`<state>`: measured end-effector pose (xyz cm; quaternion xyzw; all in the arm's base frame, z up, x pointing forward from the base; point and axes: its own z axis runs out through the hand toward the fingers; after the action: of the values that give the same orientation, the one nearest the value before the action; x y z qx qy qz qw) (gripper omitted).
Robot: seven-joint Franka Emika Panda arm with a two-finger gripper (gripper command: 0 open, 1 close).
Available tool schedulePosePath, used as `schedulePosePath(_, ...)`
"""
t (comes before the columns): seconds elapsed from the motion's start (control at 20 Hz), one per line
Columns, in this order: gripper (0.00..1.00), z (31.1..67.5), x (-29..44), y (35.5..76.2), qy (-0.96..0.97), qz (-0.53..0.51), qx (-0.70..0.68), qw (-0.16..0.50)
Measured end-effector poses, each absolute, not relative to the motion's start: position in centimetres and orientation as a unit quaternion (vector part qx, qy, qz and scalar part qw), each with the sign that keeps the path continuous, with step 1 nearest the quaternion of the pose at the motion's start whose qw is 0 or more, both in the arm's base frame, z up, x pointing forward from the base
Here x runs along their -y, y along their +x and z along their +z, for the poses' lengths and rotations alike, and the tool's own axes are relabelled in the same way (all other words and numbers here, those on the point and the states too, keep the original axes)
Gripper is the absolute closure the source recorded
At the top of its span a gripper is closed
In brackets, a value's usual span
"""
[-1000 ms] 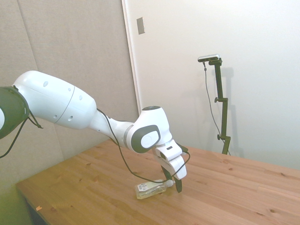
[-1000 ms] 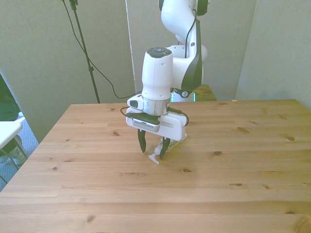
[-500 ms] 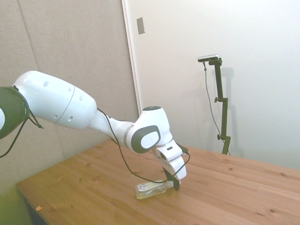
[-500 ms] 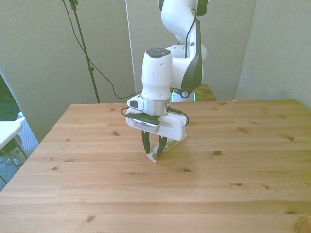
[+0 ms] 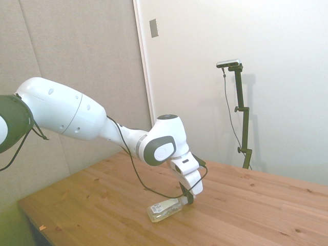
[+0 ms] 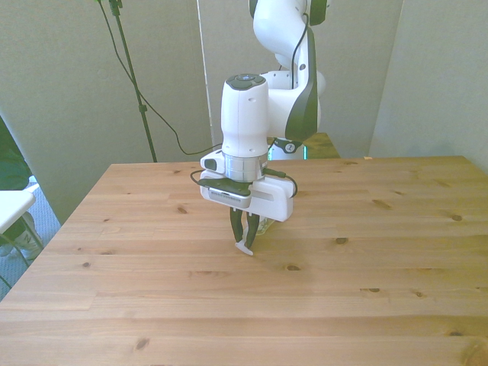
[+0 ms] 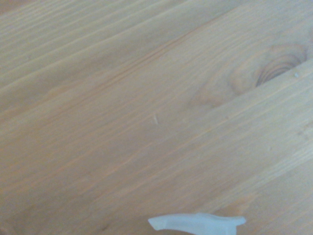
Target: Stand the sanitizer
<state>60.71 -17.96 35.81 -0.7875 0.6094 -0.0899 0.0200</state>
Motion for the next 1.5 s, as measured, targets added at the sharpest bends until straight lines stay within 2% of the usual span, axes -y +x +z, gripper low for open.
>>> schedulePosePath(0.15,1.0,37.3,17.7,61.0,-0.785,-0.105,-0.61,0.024)
schedulePosePath(0.35,1.0,41.2,16.6,60.7,-0.778,-0.152,-0.609,0.013)
schedulePosePath(0.65,1.0,47.9,13.1,58.1,-0.757,-0.253,-0.602,-0.012)
schedulePosePath(0.8,1.0,49.4,10.6,56.9,-0.741,-0.3,-0.6,-0.026)
schedulePosePath(1.1,1.0,48.4,7.8,56.5,-0.697,-0.388,-0.602,-0.049)
schedulePosePath(1.5,1.0,45.5,6.4,61.8,-0.628,-0.485,-0.608,-0.038)
